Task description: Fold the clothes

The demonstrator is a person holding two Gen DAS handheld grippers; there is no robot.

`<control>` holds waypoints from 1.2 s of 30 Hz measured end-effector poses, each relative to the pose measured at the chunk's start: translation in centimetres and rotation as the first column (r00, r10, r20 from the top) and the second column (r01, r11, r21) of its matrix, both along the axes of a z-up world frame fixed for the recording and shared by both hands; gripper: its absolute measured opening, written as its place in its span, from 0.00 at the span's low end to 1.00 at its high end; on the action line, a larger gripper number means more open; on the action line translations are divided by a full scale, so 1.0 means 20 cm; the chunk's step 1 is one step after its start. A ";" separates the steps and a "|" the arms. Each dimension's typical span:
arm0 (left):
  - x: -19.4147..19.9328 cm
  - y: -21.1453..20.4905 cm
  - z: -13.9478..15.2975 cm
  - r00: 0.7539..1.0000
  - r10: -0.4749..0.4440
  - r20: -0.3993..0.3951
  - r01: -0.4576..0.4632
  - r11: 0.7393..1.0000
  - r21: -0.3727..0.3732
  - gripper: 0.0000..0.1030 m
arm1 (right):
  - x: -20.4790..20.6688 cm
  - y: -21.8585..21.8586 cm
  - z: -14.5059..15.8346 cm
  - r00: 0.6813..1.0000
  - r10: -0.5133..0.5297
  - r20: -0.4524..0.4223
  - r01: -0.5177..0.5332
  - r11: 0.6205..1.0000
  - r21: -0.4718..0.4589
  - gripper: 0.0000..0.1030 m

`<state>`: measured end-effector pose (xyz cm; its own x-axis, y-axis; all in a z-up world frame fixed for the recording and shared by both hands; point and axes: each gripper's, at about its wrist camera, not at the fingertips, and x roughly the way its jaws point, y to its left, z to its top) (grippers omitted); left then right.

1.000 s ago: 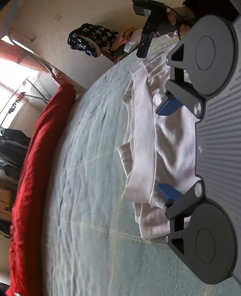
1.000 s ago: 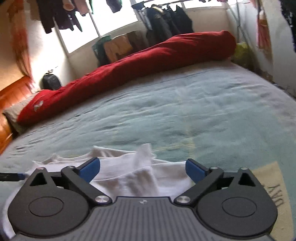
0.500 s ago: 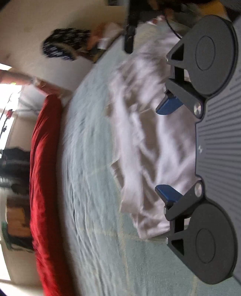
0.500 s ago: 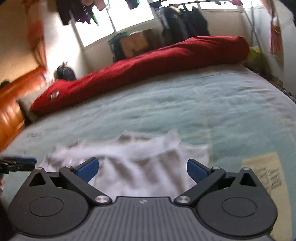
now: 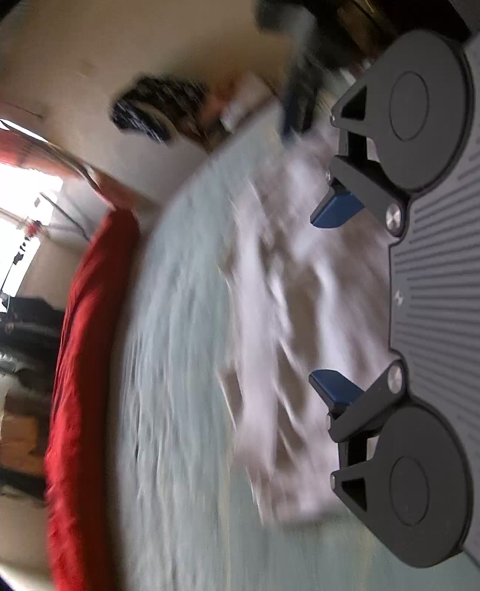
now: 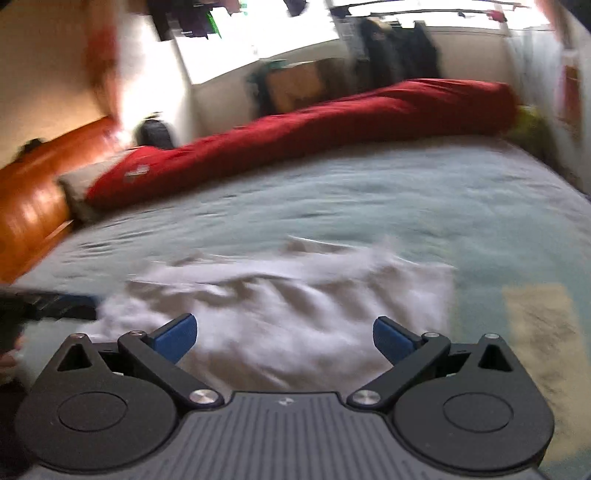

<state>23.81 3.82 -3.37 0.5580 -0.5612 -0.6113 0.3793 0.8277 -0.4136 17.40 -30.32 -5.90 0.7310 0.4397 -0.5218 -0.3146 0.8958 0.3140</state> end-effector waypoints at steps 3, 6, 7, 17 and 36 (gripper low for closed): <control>0.14 -0.05 -0.05 0.996 -0.046 -0.080 0.035 0.990 -0.139 0.81 | 0.11 0.11 -0.01 0.992 0.125 -0.006 -0.125 0.992 0.029 1.00; 0.28 -0.09 -0.13 0.980 -0.107 -0.165 0.064 0.967 -0.248 0.81 | 0.22 0.18 -0.04 0.975 0.222 -0.032 -0.220 0.974 0.059 1.00; 0.33 -0.11 -0.16 0.972 -0.133 -0.194 0.075 0.958 -0.277 0.81 | 0.25 0.20 -0.06 0.966 0.256 -0.045 -0.253 0.965 0.073 1.00; 0.46 -0.11 -0.17 0.997 0.024 -0.073 -0.038 0.981 -0.190 0.79 | 0.40 0.20 -0.13 0.986 0.158 -0.048 -0.157 0.987 0.019 1.00; 0.34 -0.13 -0.09 0.999 0.007 -0.053 -0.010 0.998 -0.057 0.84 | 0.27 0.24 -0.06 0.982 0.187 -0.037 -0.187 0.982 -0.001 1.00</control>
